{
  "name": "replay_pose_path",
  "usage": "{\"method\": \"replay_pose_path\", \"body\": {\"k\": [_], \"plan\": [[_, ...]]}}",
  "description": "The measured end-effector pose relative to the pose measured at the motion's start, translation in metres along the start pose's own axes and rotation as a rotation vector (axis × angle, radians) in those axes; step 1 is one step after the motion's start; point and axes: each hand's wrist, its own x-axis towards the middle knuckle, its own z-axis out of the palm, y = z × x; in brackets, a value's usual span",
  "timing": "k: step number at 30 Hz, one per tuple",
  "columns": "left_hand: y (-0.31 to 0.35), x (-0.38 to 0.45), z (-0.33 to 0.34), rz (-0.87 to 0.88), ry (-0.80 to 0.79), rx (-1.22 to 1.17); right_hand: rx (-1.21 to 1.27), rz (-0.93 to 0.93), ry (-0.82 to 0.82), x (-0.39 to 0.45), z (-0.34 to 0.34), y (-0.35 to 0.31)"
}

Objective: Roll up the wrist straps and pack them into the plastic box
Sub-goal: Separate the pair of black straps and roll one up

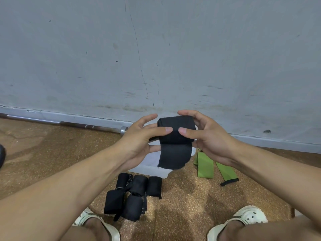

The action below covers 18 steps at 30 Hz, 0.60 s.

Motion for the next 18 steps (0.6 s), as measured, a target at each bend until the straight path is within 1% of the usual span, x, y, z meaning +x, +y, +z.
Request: {"method": "replay_pose_path", "body": {"k": [3,9,13,18], "plan": [[0.0011,0.0017,0.0001,0.036,0.006,0.03,0.001,0.015,0.003,0.0002,0.0005,-0.0001],[-0.0006,0.0029,-0.0022,0.084,-0.011,0.077,0.069,0.153,-0.038,-0.0013,-0.0009,-0.0022],[-0.0023,0.0022,-0.0007,0.054,-0.007,0.043,0.089,0.095,-0.004,-0.0016,0.0008,-0.0014],[0.0021,-0.0007,0.0029,-0.041,0.031,-0.107,0.011,-0.014,0.025,-0.0001,0.0001,-0.0008]]}}
